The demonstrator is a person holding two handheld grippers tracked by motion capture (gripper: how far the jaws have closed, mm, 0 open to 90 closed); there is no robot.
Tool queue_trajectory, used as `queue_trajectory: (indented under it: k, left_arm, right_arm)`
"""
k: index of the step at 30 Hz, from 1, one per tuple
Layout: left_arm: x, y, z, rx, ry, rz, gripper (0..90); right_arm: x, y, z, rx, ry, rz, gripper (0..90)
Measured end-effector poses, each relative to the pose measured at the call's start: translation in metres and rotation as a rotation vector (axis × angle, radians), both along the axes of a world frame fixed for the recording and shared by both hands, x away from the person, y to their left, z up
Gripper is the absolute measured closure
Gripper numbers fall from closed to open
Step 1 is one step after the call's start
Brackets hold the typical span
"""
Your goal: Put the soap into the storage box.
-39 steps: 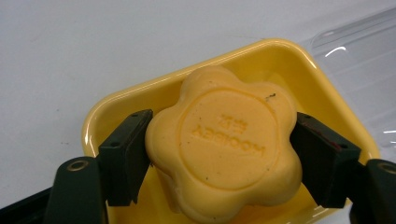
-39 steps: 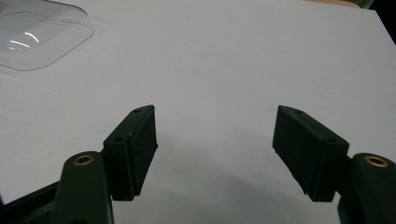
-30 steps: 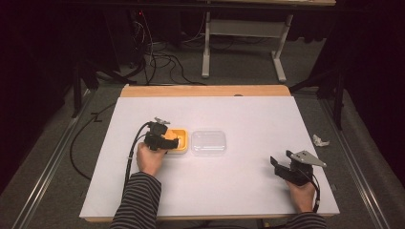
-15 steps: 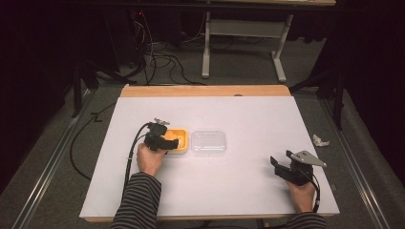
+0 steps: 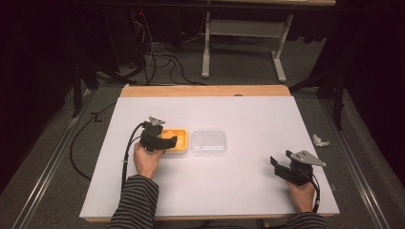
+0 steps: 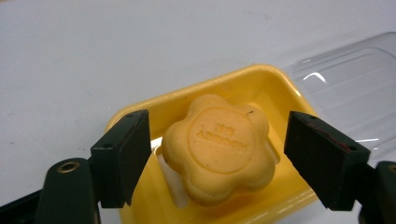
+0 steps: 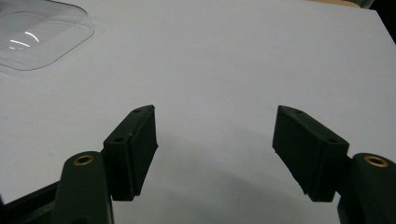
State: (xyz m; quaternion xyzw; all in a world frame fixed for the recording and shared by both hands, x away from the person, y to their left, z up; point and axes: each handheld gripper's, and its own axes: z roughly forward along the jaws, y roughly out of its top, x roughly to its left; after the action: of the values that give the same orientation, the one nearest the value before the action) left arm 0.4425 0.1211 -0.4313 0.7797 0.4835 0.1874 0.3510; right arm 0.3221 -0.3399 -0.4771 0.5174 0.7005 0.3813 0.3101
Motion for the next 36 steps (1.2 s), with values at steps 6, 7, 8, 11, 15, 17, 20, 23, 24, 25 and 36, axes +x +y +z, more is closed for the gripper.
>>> queue_trajectory:
  k: [6, 7, 8, 11, 15, 17, 20, 23, 24, 25, 36]
  left_arm:
    - [-0.009, 0.005, 0.011, -0.027, -0.043, -0.014, 23.5]
    - [-0.011, 0.006, 0.013, -0.031, -0.049, -0.016, 23.5]
    - [-0.013, 0.006, 0.014, -0.036, -0.056, -0.018, 23.5]
    - [-0.019, 0.008, 0.019, -0.039, -0.077, -0.022, 23.3]
    - [-0.023, 0.01, 0.023, -0.049, -0.089, -0.022, 23.1]
    - [-0.025, 0.011, 0.025, -0.057, -0.1, -0.019, 22.6]
    - [-0.03, 0.012, 0.03, -0.087, -0.109, -0.026, 22.0]
    - [-0.033, 0.012, 0.031, -0.087, -0.11, -0.038, 21.4]
    - [-0.034, 0.012, 0.031, -0.093, -0.109, -0.038, 21.3]
    - [-0.036, 0.014, 0.032, -0.087, -0.102, -0.046, 21.3]
    - [-0.05, 0.032, 0.042, -0.132, -0.133, -0.018, 19.6]
  right_arm:
    - [0.0, 0.0, 0.0, 0.005, -0.002, -0.006, 31.1]
    - [0.0, 0.0, 0.0, 0.005, -0.002, -0.006, 31.1]
    - [0.0, 0.0, 0.0, 0.005, -0.001, -0.005, 31.1]
    - [0.0, 0.0, 0.0, 0.004, -0.001, -0.005, 31.1]
    - [-0.001, 0.0, 0.0, 0.006, -0.001, -0.007, 31.1]
    - [-0.001, 0.0, 0.0, 0.006, -0.002, -0.007, 31.1]
    - [0.0, 0.0, 0.0, 0.006, -0.004, -0.006, 31.0]
    - [-0.001, -0.001, 0.0, 0.008, -0.005, -0.011, 30.7]
    - [-0.001, -0.001, 0.0, 0.008, -0.005, -0.011, 30.7]
    - [0.0, -0.001, 0.0, 0.015, -0.001, -0.014, 30.2]
    - [-0.001, -0.001, 0.0, 0.016, -0.008, -0.011, 29.8]
